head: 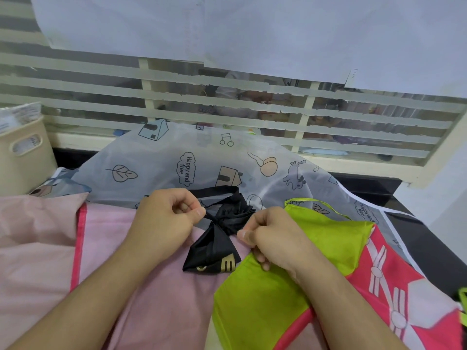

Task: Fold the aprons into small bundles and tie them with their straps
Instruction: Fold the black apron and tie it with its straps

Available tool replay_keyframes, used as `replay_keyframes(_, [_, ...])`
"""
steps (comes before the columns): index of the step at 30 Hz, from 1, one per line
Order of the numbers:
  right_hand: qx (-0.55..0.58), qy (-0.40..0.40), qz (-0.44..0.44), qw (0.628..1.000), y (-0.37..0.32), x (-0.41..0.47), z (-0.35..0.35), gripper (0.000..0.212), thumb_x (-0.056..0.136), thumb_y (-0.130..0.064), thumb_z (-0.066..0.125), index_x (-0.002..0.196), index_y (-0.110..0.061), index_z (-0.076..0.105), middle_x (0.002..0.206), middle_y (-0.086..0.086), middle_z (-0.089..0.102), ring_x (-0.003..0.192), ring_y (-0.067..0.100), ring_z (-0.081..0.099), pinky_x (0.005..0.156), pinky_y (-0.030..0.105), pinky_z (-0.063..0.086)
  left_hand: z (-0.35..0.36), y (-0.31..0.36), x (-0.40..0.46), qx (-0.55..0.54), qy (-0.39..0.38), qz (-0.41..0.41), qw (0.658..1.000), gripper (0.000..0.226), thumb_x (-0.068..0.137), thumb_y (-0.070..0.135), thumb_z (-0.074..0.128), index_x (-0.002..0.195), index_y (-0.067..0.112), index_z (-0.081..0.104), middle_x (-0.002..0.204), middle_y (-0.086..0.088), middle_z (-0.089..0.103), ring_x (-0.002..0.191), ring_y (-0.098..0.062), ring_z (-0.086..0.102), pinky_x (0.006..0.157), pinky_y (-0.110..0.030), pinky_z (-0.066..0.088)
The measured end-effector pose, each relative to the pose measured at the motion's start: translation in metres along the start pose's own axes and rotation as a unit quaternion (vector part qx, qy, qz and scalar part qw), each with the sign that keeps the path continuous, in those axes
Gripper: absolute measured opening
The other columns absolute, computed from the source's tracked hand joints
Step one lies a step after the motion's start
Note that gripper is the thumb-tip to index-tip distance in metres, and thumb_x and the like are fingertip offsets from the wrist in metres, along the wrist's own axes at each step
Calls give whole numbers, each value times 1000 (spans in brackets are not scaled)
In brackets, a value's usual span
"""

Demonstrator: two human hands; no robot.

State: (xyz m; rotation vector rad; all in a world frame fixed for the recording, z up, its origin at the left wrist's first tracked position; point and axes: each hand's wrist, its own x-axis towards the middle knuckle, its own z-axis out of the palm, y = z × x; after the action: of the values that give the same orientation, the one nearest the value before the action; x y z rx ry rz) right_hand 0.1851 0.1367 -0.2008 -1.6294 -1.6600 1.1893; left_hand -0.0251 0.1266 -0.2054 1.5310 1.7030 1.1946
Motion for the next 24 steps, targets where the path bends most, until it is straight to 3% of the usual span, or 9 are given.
replay_keyframes(5, [184,-27,54,981,-8,2,4,32,103,-24,59,103,7,58,64,18,69,38,27,52,36,29,46,4,9,-3,-58,-83,-40,994,32,103,15,59,77,2,71,64,-16,71,50,-37,65,43,-34,51])
replay_keyframes(10, [157,-48,30,986,-7,0,6,38,89,-45,74,88,-11,58,61,3,56,38,15,36,41,22,24,5,12,-4,-99,-146,-59,983,24,101,-5,52,90,-4,74,72,-23,74,56,-33,71,46,-35,55])
replay_keyframes(12, [130,-35,15,991,-9,-1,5,40,79,-49,83,90,-14,65,64,-5,64,42,10,52,39,25,37,3,15,-5,-164,-168,-62,970,22,101,-8,51,97,-7,73,80,-28,75,67,-41,75,50,-37,59])
replay_keyframes(14, [142,-32,-19,989,-9,-1,4,39,73,-38,88,101,-16,74,84,-4,79,70,12,75,70,37,64,0,18,-6,-215,-192,-68,955,22,100,-7,51,100,-9,73,87,-31,75,78,-46,76,54,-38,61])
replay_keyframes(15, [153,-29,-35,987,-8,-1,3,41,70,-33,87,104,-15,76,92,0,81,85,17,78,89,45,62,0,18,-6,-232,-199,-73,949,22,101,-3,51,100,-9,73,89,-32,75,81,-47,76,57,-39,61])
replay_keyframes(17, [167,-28,-74,983,-11,-4,2,39,70,-27,85,106,-14,77,98,4,81,96,22,77,99,50,58,1,18,-6,-255,-193,-86,944,26,105,11,53,103,-8,71,93,-31,75,84,-46,76,63,-43,61])
replay_keyframes(20, [145,-11,-132,980,-15,-8,5,32,80,-21,88,110,-20,75,98,-6,81,95,10,76,89,32,60,3,18,-4,-258,-167,-63,950,38,102,35,59,105,-1,74,93,-21,76,81,-37,76,66,-43,61])
replay_keyframes(22, [110,-17,-148,983,-17,-11,10,30,83,-25,87,108,-26,71,92,-12,79,83,3,75,71,20,57,5,20,-7,-235,-152,-18,960,42,95,42,64,93,0,73,74,-5,72,68,-19,69,62,-30,57])
replay_keyframes(24, [110,-73,-134,982,-17,-15,13,25,87,-34,84,99,-24,65,73,-1,73,57,16,65,48,26,48,9,20,-11,-190,-129,36,973,28,91,37,70,87,9,71,69,7,71,66,-7,67,65,-18,52])
